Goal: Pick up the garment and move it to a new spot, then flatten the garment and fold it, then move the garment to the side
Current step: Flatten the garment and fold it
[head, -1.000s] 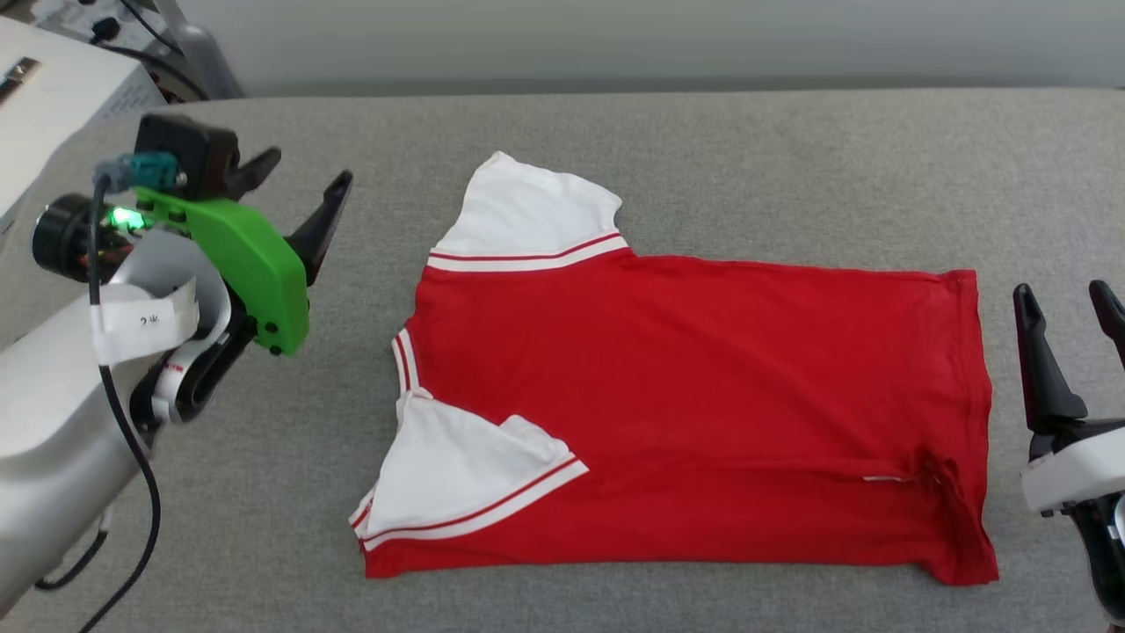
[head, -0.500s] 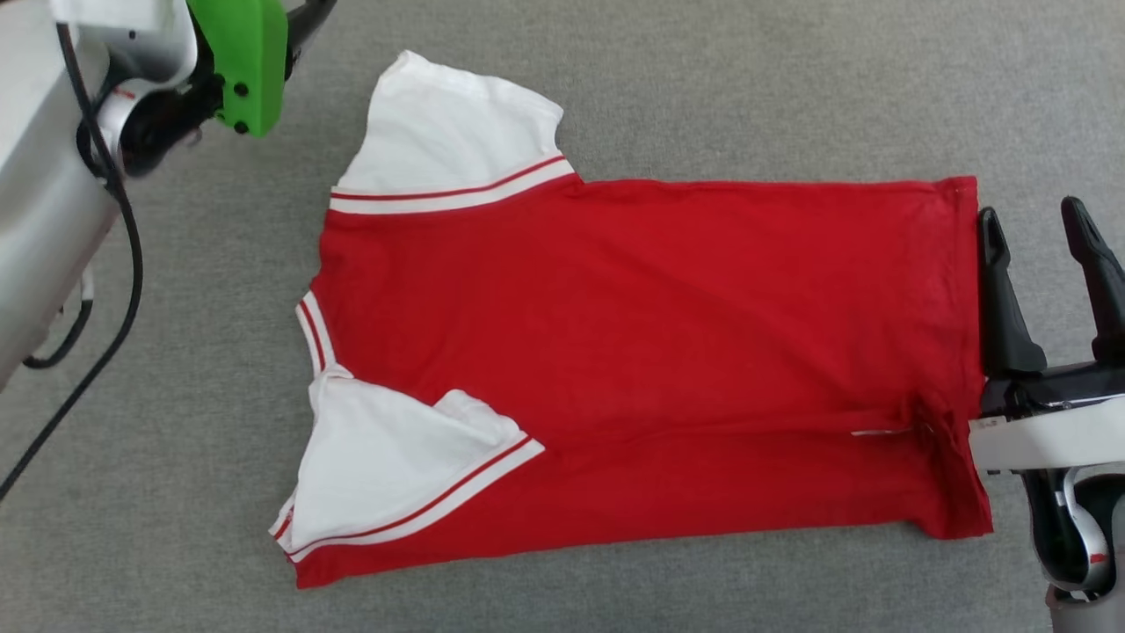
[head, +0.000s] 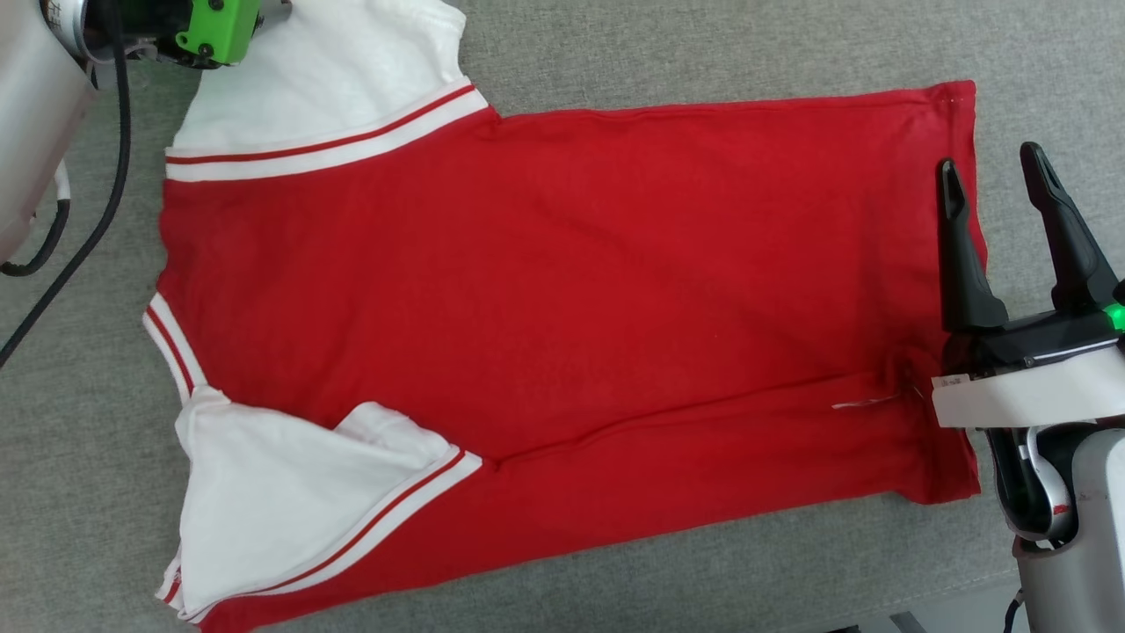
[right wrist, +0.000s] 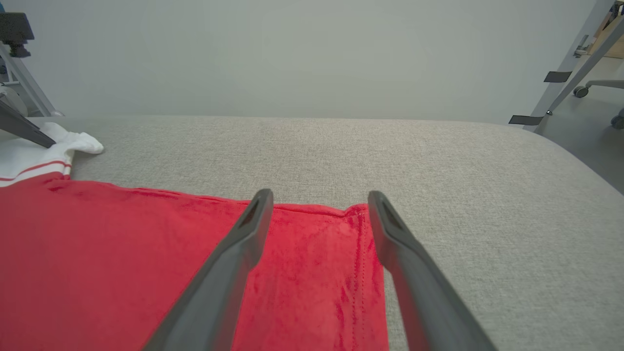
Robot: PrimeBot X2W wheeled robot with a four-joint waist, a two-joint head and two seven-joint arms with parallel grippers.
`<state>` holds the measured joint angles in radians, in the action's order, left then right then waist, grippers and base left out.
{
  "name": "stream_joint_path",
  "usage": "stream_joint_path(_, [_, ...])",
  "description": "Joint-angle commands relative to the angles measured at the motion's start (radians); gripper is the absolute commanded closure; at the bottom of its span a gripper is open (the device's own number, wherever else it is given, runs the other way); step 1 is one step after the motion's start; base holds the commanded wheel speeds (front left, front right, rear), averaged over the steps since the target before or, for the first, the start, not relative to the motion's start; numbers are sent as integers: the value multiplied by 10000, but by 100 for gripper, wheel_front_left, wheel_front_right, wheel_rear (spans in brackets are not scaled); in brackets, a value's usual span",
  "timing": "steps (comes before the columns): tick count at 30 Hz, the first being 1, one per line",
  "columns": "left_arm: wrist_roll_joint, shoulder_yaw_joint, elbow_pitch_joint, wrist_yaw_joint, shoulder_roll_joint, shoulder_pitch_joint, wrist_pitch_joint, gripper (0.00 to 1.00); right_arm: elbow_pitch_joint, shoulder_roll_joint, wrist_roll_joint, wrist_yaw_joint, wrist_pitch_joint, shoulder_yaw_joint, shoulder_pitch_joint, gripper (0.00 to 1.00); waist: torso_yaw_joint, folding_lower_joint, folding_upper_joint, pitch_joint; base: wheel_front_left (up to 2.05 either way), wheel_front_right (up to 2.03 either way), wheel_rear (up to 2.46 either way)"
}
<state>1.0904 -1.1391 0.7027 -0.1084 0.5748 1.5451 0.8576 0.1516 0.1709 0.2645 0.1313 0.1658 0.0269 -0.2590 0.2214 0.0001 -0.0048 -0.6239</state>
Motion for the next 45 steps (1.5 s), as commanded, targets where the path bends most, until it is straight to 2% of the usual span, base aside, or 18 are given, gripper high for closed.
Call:
stream_joint_path(1, [-111,-128,121,-63,-66,104,108,0,-126,44,49,-6,126,59,-215,0,371,-1,48,-381,0,0,0])
stream_joint_path(6, [-237,-569,380,-143,24,-139,493,0,-409,106,110,-6,271,123,-324,0,440,-1,48,-385,0,0,0])
stream_joint_path(7, [-247,-639,360,-160,52,-195,532,42,-447,129,124,-6,293,95,-328,0,431,-1,48,-371,0,0,0])
stream_joint_path(8, [-227,-664,345,-171,69,-238,523,100,-473,142,136,-6,307,68,-334,0,422,-1,48,-355,0,0,0])
stream_joint_path(12, [-213,-754,248,-200,148,-350,347,100,-504,221,139,-6,334,-37,-433,0,334,-1,48,-210,0,0,0])
stream_joint_path(16, [-172,-692,122,-212,81,-378,-271,100,-417,496,41,-6,166,-205,-701,0,132,-1,48,95,0,0,0])
stream_joint_path(21, [-144,-668,-188,-219,-61,-523,-1300,100,-387,1430,51,-6,-736,-287,-1399,0,-233,-1,48,674,0,0,0])
stream_joint_path(24, [-93,-738,-554,-220,-91,-667,-1809,100,-548,2289,377,-6,-1752,-47,-1939,0,-453,-1,48,948,0,0,0])
stream_joint_path(28, [-85,-888,-1058,-220,-62,-861,-2410,100,-807,3518,1069,-6,-3624,576,-2708,0,-749,-1,48,1219,0,0,0])
stream_joint_path(30, [-78,-958,-1301,-221,-58,-937,-2688,100,-1032,4117,1673,-6,-4852,1025,-3129,0,-913,-1,48,1306,0,0,0])
stream_joint_path(36, [-191,-1110,-1860,-221,-89,-976,-3292,100,-1679,5302,3489,-6,-8282,2275,-4129,0,-1288,-1,48,1311,0,0,0])
stream_joint_path(40, [-306,-1180,-2154,-221,-153,-876,-3537,100,-2079,5756,4335,-6,-10049,2859,-4570,0,-1542,-1,48,1131,0,0,0])
stream_joint_path(45, [-430,-1242,-2384,-222,-222,-670,-3699,100,-2783,5653,4715,-6,-10838,3119,-5047,0,-1793,-1,48,823,0,0,0])
